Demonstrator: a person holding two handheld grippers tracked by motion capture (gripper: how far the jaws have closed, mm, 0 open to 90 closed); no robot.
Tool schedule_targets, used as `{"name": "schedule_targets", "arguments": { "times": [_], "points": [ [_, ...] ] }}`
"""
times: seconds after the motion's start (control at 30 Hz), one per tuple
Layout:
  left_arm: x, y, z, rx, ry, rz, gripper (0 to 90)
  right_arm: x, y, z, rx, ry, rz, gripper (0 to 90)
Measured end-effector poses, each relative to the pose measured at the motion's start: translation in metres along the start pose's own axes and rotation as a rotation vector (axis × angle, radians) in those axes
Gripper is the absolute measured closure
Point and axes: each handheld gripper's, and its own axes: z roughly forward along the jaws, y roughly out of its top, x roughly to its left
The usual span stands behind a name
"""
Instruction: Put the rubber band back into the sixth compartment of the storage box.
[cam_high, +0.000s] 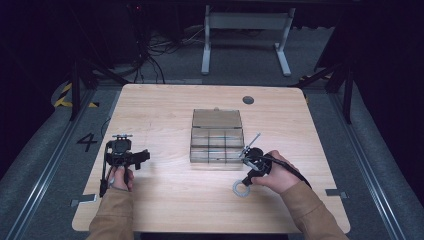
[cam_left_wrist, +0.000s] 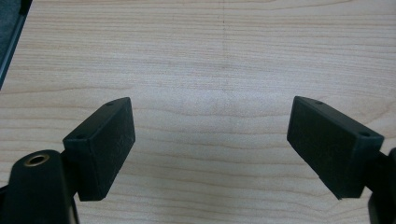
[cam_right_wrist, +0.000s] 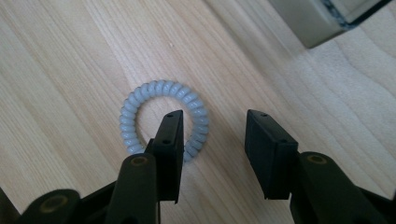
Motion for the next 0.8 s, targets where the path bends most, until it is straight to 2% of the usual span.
{"name": "schedule_targets", "arguments": {
  "times": [0.17,0.27,0.43,0.53,0.8],
  "points": [
    [0.0003,0.0,-0.0003,-0.001,-0.001,-0.001,15.9,0.0019,0.0017,0.0039,0.017,-0.014,-0.011,62.3],
    [0.0008,0.0001,-0.0004,-0.001,-0.001,-0.003,15.9,0.003,0.0019,0.0054,0.025,-0.039,-0.015,65.8],
    [0.0003,0.0,-0.0006,-0.002,-0.001,-0.001,15.9,0.004,0.0026,0.0061,0.043,-0.081,-0.037,78.5],
    [0.0005,0.0,-0.0005,-0.003,-0.001,-0.004,15.9,0.0039,0.0026,0.0063,0.044,-0.085,-0.042,81.9],
    [0.0009,0.0002,-0.0005,-0.001,-0.002,-0.002,15.9,0.0036,0.0026,0.0028,0.034,-0.061,-0.016,82.7]
  ]
}}
